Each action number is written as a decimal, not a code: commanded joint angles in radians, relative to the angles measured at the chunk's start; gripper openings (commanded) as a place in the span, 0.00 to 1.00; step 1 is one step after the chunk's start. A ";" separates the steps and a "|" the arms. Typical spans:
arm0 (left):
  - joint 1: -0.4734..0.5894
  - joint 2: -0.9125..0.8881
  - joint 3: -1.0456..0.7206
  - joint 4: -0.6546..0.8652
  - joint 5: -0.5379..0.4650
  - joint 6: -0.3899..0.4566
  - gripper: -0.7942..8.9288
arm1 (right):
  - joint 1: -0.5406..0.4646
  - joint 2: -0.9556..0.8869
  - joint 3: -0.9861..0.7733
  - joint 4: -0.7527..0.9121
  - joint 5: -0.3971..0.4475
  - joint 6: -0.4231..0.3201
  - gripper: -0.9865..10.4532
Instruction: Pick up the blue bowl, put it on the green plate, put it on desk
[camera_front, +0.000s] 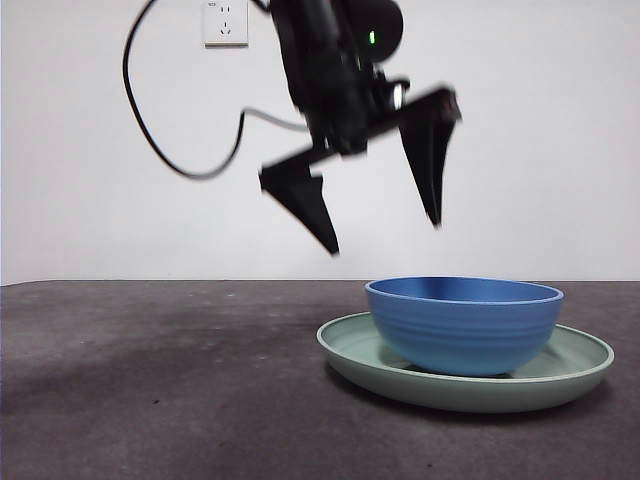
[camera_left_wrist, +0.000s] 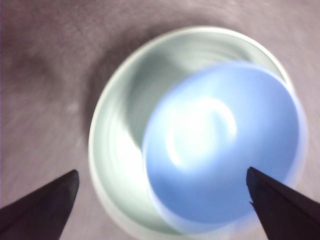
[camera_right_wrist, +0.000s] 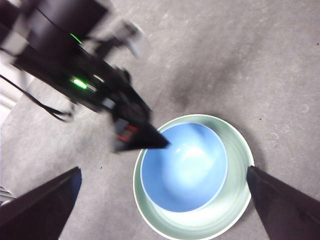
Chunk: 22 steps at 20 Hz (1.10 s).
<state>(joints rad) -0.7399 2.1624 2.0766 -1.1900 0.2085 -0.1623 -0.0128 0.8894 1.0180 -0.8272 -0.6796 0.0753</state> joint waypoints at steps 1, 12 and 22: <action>-0.006 -0.026 0.060 -0.095 0.004 0.090 0.69 | 0.003 0.004 0.018 0.002 -0.002 -0.009 0.61; 0.002 -0.611 -0.410 0.132 0.003 0.163 0.69 | 0.003 0.004 0.018 -0.003 -0.002 -0.010 0.61; 0.002 -1.328 -1.133 0.504 0.002 0.128 0.69 | 0.003 0.004 0.018 -0.011 -0.001 -0.009 0.61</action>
<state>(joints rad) -0.7311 0.8242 0.9371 -0.7013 0.2085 -0.0254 -0.0128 0.8894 1.0180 -0.8429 -0.6792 0.0753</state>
